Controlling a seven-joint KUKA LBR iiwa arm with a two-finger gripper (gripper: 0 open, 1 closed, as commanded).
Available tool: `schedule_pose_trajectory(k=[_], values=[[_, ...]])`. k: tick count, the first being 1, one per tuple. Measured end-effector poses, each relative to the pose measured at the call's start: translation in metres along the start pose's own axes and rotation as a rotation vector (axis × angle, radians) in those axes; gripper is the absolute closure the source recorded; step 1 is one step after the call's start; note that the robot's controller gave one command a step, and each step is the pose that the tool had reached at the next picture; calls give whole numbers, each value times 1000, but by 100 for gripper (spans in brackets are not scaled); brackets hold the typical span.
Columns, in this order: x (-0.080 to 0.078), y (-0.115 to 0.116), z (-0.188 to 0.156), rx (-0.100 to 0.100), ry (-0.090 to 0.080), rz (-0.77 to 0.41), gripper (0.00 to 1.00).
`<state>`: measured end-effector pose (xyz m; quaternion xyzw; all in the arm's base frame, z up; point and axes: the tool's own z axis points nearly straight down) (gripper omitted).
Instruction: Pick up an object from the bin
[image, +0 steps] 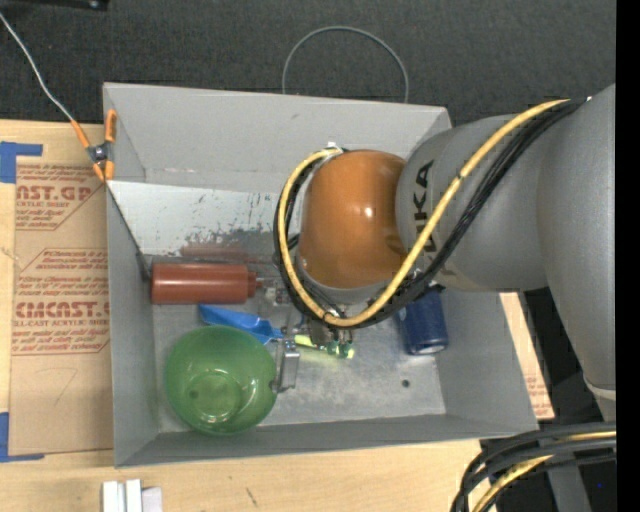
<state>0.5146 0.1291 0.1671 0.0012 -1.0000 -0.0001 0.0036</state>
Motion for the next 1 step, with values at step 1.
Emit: schedule_pose_trajectory(k=[1], values=[[-2, -1, -5, -1, -8, 2, 0]])
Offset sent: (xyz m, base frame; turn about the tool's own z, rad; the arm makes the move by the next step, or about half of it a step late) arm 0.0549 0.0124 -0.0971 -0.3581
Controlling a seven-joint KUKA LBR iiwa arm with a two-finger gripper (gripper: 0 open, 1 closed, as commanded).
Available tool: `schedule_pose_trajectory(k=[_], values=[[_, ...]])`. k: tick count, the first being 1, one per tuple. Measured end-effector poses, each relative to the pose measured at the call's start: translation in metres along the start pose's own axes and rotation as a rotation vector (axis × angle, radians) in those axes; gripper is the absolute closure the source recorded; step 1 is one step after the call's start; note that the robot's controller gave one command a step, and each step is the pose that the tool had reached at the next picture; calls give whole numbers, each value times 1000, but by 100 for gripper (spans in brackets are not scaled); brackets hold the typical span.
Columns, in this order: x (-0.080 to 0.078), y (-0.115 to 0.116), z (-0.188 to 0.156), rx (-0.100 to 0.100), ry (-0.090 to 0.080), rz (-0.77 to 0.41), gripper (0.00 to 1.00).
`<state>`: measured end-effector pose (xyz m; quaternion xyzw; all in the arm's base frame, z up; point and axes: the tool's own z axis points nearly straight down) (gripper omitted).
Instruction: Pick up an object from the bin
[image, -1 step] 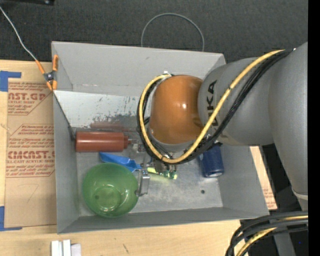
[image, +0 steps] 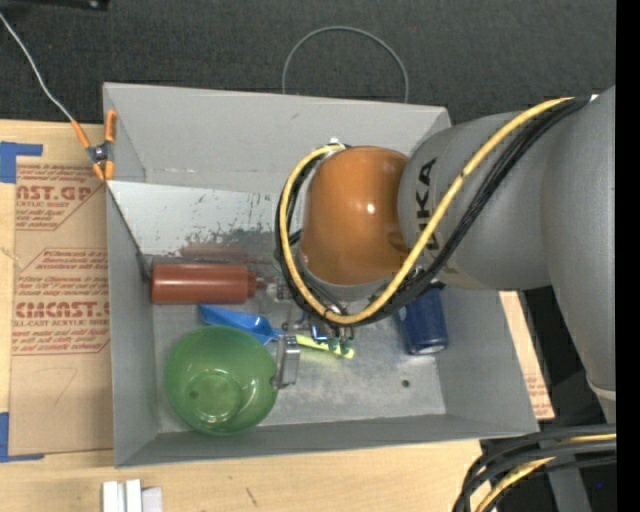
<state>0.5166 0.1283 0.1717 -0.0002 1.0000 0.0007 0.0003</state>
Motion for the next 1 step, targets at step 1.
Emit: schedule_pose_trajectory(k=[1], values=[[-25, 7, 39, -1, -5, -159, 0]])
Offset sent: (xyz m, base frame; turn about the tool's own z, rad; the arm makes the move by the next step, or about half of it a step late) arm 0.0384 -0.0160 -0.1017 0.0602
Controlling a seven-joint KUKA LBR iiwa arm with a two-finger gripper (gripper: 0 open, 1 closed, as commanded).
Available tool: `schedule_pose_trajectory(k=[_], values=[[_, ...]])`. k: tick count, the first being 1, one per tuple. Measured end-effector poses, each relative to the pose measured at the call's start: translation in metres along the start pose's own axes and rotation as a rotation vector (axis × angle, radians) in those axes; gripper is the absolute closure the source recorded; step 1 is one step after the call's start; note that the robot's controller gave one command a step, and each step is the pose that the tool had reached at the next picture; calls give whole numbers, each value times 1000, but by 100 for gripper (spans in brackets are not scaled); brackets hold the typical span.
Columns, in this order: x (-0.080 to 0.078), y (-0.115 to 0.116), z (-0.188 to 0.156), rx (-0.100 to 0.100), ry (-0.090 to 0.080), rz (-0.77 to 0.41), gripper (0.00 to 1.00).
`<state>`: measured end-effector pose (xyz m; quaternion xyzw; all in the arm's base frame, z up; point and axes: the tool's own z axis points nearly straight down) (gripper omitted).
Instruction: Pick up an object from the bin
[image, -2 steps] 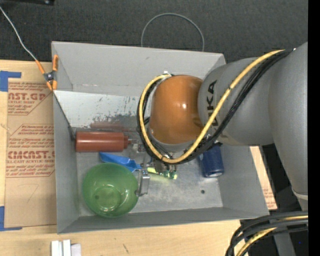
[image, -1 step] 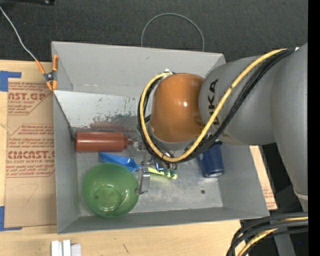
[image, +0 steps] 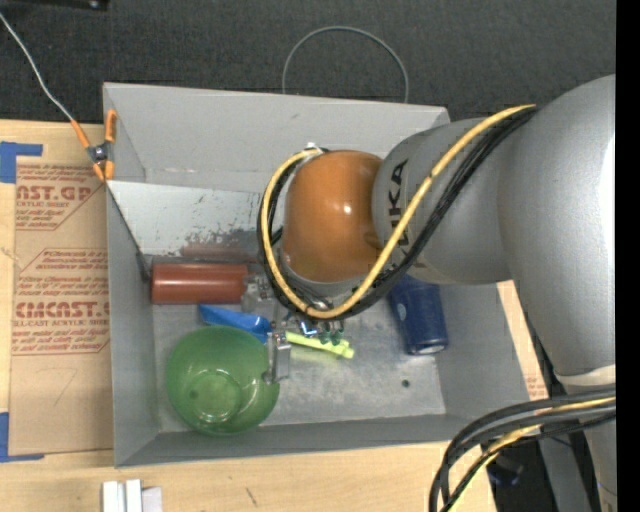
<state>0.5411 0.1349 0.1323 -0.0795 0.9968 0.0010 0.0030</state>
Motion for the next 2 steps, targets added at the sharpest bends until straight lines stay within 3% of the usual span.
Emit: schedule_pose_trajectory(k=[1, 2], values=[[-8, -17, 51, -2, 6, 151, 0], [-33, -9, 60, 2, -3, -149, 100]])
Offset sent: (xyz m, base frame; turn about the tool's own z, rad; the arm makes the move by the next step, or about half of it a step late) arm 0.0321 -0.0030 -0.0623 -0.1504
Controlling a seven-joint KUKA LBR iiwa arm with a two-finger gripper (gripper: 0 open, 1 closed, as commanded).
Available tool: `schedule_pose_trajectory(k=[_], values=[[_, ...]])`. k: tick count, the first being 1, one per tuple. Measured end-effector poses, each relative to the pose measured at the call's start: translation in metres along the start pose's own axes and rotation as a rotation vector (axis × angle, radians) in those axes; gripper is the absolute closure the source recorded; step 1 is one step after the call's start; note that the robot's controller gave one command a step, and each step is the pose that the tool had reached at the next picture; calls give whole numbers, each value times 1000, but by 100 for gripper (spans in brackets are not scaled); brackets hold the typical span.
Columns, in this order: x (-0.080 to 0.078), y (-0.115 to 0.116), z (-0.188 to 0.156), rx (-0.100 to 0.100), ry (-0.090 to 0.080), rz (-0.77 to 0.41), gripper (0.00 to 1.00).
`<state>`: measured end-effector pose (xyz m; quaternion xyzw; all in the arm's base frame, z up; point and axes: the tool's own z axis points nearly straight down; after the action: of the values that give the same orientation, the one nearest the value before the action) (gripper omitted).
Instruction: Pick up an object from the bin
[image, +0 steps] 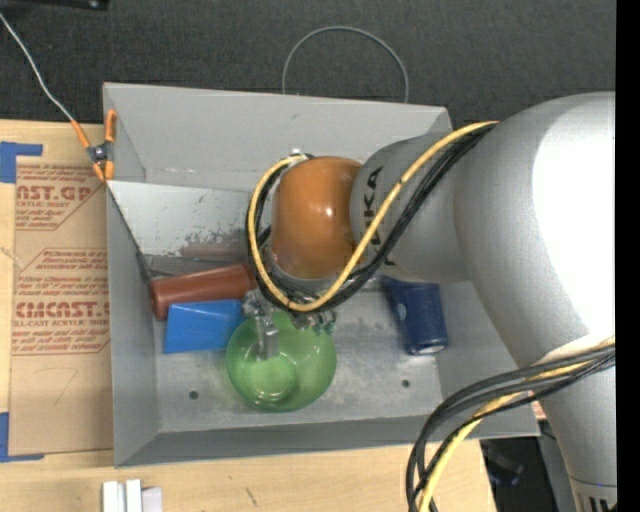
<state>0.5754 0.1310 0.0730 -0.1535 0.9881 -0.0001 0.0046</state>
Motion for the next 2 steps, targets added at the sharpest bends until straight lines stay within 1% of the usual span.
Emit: schedule_pose_trajectory(k=[1, 2], values=[[0, 0, 0, -1, 0, 0, 100], [-21, -4, -46, 1, -8, -7, 100]])
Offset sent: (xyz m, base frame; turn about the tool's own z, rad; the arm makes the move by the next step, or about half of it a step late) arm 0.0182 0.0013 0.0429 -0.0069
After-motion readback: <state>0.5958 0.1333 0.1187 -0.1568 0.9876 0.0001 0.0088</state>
